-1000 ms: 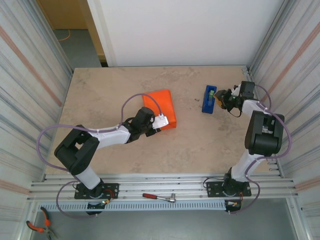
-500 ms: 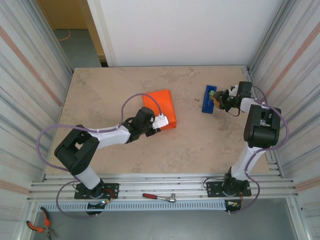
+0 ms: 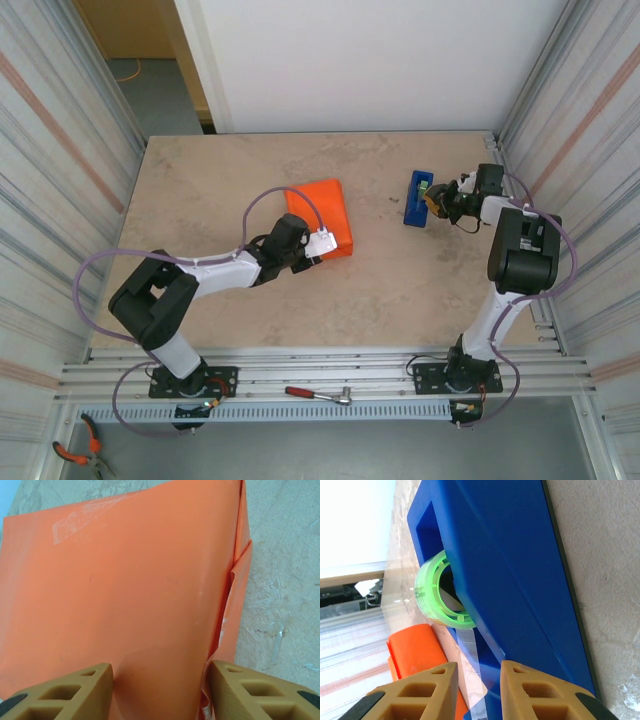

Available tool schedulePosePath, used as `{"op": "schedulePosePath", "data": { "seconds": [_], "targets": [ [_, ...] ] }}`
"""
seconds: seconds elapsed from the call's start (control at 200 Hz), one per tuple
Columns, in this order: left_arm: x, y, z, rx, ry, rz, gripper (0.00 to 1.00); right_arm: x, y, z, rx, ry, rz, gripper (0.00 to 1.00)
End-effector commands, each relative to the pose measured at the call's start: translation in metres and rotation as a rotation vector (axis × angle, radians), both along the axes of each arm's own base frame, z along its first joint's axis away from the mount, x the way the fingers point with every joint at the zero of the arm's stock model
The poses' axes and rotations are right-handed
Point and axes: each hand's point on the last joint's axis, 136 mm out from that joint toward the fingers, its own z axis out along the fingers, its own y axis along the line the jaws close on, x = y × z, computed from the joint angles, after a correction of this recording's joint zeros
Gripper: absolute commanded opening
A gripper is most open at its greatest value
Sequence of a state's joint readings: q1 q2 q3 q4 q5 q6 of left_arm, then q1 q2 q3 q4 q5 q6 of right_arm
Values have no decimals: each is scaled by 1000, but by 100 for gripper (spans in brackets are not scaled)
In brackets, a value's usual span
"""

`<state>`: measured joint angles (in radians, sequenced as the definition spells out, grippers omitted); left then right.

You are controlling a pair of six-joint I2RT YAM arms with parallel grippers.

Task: Wrap the gift box in paper
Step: Tear off the tape with the cutter.

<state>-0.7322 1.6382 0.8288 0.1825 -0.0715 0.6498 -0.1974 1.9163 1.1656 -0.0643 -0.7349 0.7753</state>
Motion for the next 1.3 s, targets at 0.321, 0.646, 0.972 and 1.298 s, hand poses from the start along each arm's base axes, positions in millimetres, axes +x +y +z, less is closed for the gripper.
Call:
{"op": "schedulePosePath", "data": {
  "seconds": [0.321,0.646,0.972,1.298],
  "targets": [
    [-4,5,-2,5,37,10,54,3,12,1,14,-30,44,26],
    [-3,5,-1,3,36,10,54,0,9,-7,13,-12,35,22],
    [-3,4,-1,2,35,9,54,-2,8,-13,23,4,36,7],
    [-3,4,-2,3,35,10,54,-3,9,12,67,-44,26,0]
  ]
}}
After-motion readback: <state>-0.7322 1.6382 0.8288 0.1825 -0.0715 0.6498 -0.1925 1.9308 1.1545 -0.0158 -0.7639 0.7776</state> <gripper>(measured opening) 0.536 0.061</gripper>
